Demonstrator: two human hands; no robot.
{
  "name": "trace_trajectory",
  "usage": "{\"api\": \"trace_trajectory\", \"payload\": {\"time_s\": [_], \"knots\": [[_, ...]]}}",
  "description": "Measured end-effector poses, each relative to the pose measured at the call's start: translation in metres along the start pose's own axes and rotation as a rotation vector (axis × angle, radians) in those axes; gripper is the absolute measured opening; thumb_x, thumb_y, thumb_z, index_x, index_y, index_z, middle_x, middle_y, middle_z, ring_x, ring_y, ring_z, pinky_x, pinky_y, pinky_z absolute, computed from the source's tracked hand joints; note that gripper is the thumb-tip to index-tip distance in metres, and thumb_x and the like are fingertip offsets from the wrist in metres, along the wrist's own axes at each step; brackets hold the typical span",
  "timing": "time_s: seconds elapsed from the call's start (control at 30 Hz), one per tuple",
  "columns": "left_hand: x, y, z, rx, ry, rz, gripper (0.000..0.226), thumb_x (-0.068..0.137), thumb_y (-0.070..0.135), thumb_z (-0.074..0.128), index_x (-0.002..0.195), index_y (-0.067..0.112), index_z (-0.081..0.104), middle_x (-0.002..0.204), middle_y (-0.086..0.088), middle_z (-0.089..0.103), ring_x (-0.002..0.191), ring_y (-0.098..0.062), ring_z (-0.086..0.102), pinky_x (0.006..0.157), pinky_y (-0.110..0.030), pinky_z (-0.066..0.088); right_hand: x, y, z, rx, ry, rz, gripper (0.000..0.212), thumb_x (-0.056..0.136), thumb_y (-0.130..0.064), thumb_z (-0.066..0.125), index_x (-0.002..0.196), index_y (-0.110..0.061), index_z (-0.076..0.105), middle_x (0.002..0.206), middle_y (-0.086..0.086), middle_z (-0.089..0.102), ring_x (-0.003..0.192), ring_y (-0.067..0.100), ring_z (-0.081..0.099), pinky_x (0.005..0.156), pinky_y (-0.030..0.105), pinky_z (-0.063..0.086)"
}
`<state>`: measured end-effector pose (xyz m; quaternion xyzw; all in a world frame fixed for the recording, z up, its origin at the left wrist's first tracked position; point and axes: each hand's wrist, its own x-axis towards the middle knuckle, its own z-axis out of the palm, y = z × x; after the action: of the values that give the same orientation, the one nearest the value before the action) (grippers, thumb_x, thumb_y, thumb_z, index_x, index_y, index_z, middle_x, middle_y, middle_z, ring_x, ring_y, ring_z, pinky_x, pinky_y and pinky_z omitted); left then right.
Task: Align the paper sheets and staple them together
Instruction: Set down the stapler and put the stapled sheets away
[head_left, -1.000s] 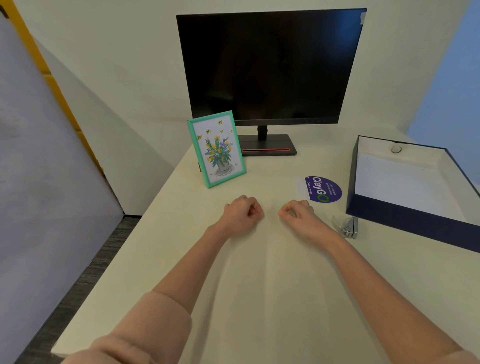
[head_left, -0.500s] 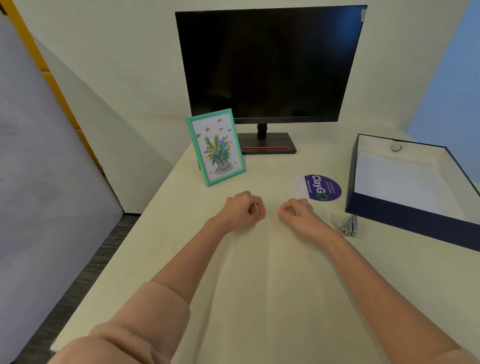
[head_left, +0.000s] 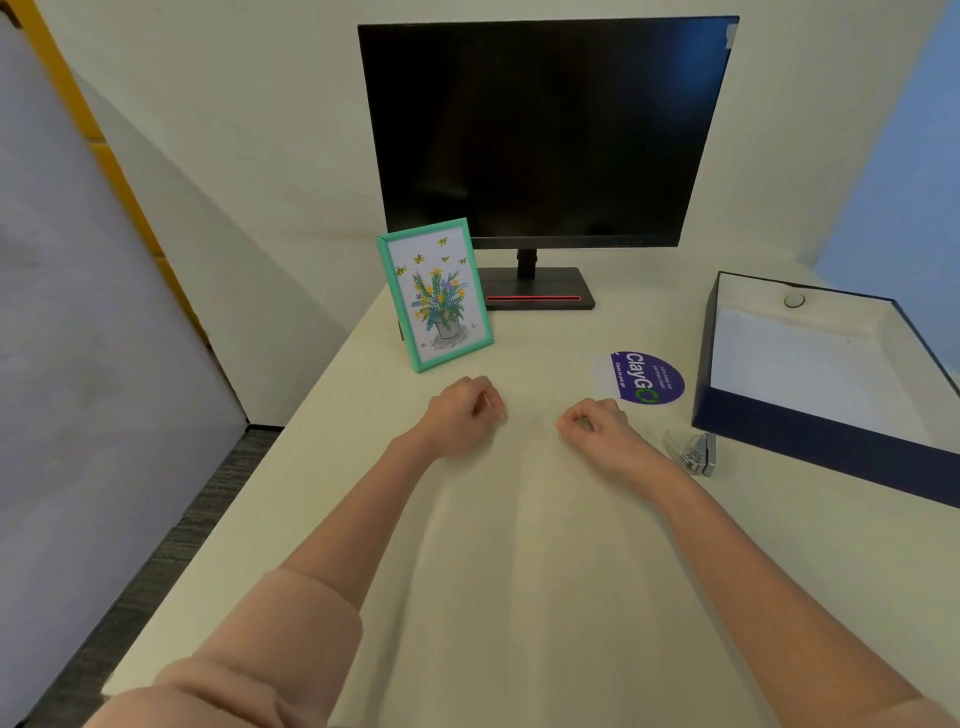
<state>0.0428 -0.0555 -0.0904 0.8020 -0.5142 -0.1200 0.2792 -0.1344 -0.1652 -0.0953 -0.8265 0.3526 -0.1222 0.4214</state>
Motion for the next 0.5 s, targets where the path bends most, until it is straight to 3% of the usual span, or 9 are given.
{"api": "trace_trajectory", "payload": {"time_s": [0.23,0.5], "knots": [[-0.01,-0.01,0.002,-0.057,-0.016,-0.02,0.014,0.086,0.022,0.059,0.076,0.032,0.055,0.083,0.003,0.056,0.079,-0.016,0.051,0.092,-0.044,0.045,0.001,0.002,0.002,-0.002,0.001,-0.007,0.013,0.096,-0.03,0.049,0.101,-0.021,0.056,0.116,-0.001,0.036,0.124,0.018,0.032,0.106,0.031,0.029],[-0.004,0.004,0.012,0.058,-0.022,0.054,0.005,0.084,0.02,0.059,0.085,0.023,0.062,0.072,0.014,0.052,0.083,-0.011,0.043,0.086,-0.038,0.04,0.001,0.002,0.002,-0.01,0.011,-0.006,0.021,0.095,-0.03,0.05,0.108,-0.016,0.059,0.117,0.0,0.037,0.123,0.019,0.034,0.105,0.031,0.03]]}}
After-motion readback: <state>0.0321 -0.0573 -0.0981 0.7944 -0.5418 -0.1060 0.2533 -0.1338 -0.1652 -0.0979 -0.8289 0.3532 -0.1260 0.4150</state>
